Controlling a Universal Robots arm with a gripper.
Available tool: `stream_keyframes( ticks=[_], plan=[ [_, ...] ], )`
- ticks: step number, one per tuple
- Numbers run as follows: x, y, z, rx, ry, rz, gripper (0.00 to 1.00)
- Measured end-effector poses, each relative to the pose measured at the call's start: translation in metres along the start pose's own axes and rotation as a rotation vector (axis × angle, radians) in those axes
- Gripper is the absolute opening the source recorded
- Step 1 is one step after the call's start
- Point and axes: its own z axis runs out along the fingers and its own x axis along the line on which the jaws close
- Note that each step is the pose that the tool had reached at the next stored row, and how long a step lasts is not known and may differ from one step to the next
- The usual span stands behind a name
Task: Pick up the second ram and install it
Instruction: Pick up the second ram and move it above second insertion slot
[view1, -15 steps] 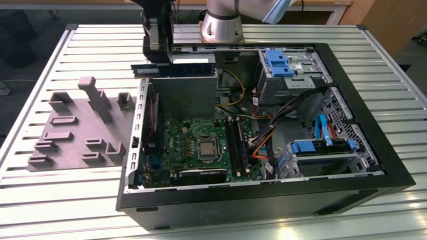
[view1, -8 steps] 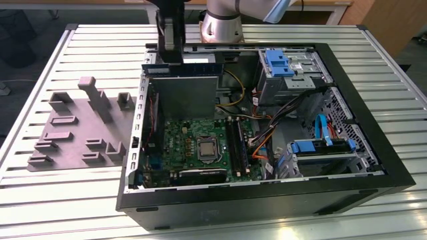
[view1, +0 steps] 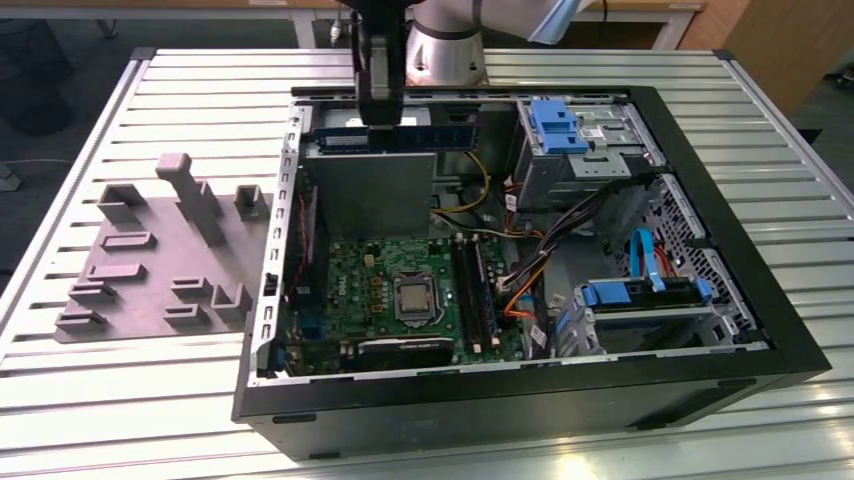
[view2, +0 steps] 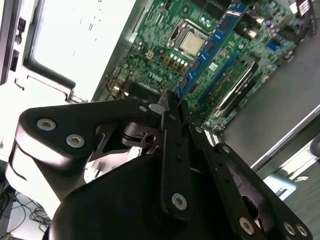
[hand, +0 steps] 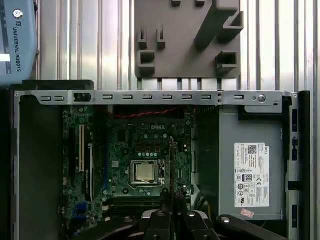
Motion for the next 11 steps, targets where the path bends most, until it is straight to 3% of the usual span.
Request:
stream_keyframes(
  ticks=[11],
  plan=[
    [-0.0007, -0.0356, -0.0005, 0.0, 0.0001, 0.0, 0.14]
  ],
)
